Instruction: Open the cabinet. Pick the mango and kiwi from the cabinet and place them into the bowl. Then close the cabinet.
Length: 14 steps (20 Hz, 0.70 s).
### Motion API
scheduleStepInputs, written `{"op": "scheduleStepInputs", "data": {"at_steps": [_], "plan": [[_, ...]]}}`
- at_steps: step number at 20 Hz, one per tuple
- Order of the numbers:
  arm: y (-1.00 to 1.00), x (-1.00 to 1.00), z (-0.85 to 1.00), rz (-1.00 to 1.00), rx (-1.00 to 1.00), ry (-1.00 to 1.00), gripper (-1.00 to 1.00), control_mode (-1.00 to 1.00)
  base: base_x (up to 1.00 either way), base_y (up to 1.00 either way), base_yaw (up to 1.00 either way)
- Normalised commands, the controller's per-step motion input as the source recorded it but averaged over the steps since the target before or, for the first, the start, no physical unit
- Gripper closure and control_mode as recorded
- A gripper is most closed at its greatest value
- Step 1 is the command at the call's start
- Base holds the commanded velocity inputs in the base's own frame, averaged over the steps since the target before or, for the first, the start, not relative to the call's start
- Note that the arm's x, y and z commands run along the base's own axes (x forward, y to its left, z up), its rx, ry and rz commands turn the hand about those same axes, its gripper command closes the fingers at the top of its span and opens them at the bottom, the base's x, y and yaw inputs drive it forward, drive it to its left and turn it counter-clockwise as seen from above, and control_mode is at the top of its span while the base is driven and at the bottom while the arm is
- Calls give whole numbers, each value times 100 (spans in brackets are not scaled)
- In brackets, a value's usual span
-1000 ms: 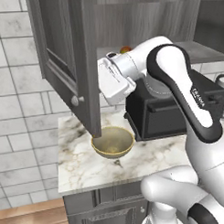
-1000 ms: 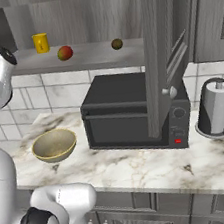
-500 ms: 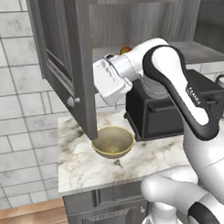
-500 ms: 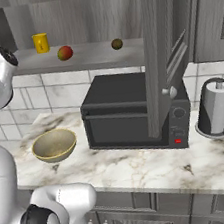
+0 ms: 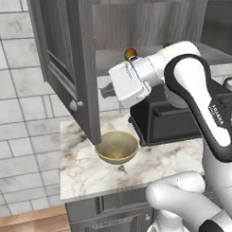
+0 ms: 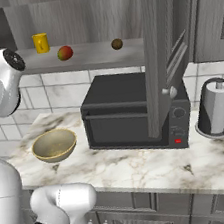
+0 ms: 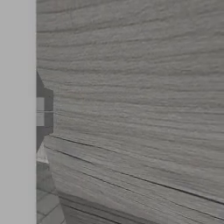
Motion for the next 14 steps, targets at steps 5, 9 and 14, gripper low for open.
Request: {"op": "scheduleStepInputs", "data": {"at_steps": [5,9,14], "plan": [[-45,0,0,-42,-7,7,100,-100,0,0,0],[-48,4,5,-43,-10,8,100,-100,0,0,0],[-49,19,1,-36,-8,6,100,-100,0,0,0]]}}
